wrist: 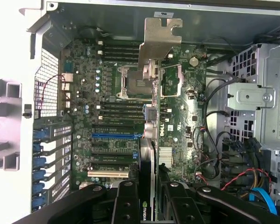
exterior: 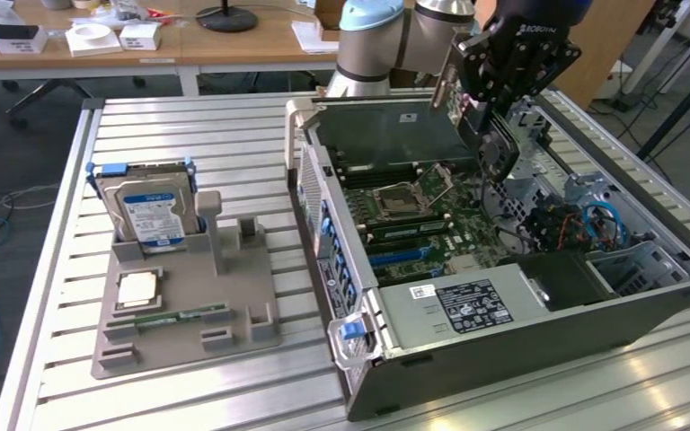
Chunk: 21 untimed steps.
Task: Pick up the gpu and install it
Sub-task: 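Insert the gpu into the slot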
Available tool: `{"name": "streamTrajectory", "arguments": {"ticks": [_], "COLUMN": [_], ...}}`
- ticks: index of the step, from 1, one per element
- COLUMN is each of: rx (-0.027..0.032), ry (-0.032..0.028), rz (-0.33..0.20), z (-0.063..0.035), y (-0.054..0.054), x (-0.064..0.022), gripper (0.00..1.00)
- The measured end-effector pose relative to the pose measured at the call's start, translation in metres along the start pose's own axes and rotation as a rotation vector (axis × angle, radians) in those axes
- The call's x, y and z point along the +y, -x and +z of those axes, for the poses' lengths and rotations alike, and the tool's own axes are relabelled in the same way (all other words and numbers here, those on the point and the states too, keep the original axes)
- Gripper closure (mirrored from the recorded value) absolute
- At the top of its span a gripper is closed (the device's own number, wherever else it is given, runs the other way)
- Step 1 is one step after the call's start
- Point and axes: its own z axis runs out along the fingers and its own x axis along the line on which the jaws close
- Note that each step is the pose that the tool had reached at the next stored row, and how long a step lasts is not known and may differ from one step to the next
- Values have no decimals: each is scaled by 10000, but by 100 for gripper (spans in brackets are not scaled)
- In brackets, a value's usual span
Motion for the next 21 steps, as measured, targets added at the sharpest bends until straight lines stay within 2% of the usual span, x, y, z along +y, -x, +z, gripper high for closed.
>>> {"name": "streamTrajectory", "arguments": {"ticks": [3,21], "rx": [18,205], "ry": [6,64], "rz": [-292,-3224], "z": [1,14], "y": [1,0], "x": [0,0], "gripper": [74,74]}}
